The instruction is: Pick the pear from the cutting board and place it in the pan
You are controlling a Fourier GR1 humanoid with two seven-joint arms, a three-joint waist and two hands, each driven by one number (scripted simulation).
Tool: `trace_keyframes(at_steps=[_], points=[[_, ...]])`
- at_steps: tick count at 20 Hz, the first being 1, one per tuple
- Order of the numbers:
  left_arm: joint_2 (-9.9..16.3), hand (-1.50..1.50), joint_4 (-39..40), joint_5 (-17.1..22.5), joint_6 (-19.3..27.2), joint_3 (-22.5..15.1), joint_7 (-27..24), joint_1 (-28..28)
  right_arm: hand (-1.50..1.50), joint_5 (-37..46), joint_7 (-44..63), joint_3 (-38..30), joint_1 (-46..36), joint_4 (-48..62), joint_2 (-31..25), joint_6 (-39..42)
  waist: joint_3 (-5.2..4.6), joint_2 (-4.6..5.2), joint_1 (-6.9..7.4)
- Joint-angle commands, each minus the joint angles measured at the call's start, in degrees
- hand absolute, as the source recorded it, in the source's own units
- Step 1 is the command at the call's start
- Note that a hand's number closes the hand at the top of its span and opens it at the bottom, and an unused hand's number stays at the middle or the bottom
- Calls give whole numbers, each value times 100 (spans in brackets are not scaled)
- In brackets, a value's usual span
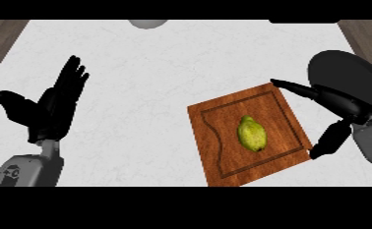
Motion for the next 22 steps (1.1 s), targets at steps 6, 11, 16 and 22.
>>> trace_keyframes(at_steps=[6,11,16,22], points=[[-163,0,-51,-106,-323,318,-232,281,-150,632,717,-93,-18,-107,751,160,1,6,22],[-297,0,-298,-289,-251,292,392,43,-150,908,603,-281,-225,246,1213,258,2,8,20],[-214,0,-181,-220,-460,607,401,-128,-150,1516,120,-199,-519,986,1338,152,2,15,35],[-441,0,286,-426,-512,592,81,-307,-150,1841,-92,-106,-23,968,1797,-351,2,19,9]])
